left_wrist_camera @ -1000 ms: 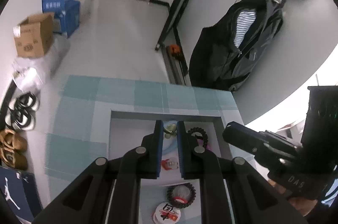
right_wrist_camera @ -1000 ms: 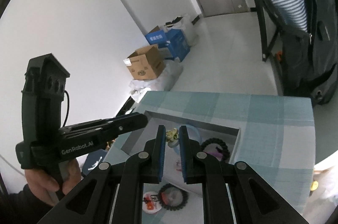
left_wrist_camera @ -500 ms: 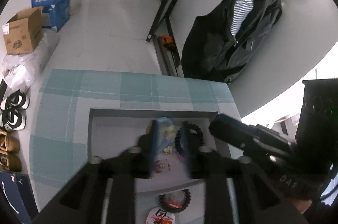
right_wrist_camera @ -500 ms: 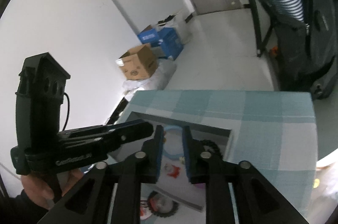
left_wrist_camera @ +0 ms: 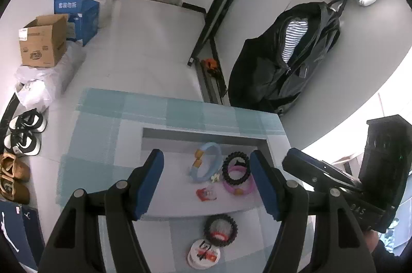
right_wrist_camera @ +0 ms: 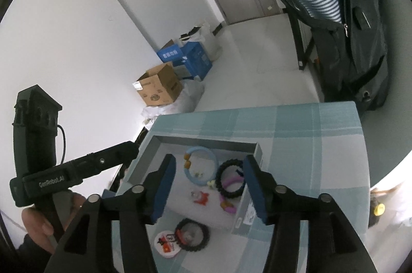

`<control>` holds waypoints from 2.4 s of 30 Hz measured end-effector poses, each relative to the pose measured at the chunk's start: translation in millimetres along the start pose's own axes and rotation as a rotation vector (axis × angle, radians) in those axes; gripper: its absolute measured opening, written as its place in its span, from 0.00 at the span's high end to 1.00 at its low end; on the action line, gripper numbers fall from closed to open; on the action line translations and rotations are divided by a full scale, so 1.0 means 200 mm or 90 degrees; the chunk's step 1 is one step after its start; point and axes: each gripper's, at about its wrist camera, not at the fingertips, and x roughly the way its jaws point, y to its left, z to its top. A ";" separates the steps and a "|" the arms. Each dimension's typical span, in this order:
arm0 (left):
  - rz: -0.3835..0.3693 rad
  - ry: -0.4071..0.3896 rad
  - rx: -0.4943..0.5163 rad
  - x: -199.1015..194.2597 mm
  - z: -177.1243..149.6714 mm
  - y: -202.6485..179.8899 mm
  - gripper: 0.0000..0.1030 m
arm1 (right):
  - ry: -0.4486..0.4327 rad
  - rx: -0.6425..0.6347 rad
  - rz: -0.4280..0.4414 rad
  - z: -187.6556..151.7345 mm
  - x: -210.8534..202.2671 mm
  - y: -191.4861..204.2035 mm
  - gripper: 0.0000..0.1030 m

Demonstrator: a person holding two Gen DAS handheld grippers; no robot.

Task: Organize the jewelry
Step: 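Lift both open tools out of the box back over the table, then grasp the white round flag badge with the left tool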

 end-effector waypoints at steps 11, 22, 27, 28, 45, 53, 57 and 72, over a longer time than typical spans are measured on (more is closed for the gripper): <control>-0.012 0.012 0.031 -0.11 -0.16 -0.02 0.37 | -0.016 -0.004 0.002 -0.11 -0.12 0.05 0.25; 0.026 0.146 0.120 0.08 -0.39 -0.08 0.37 | -0.016 0.002 -0.020 -0.20 -0.19 0.04 0.11; 0.037 0.190 0.121 0.17 -0.42 -0.06 0.37 | -0.007 0.019 -0.038 -0.26 -0.21 0.02 0.08; 0.038 0.194 0.124 0.18 -0.42 -0.06 0.37 | -0.002 0.021 -0.039 -0.27 -0.21 0.02 0.08; 0.088 0.193 0.209 0.21 -0.47 -0.13 0.64 | 0.012 0.020 -0.048 -0.35 -0.23 0.04 0.07; 0.072 0.190 0.212 0.18 -0.48 -0.14 0.64 | 0.017 0.024 -0.055 -0.36 -0.21 0.04 0.07; 0.051 0.174 0.190 0.14 -0.45 -0.13 0.64 | 0.020 0.031 -0.058 -0.36 -0.20 0.02 0.07; -0.025 0.090 0.065 -0.07 -0.28 -0.01 0.64 | 0.079 0.014 -0.031 -0.46 -0.09 0.09 0.08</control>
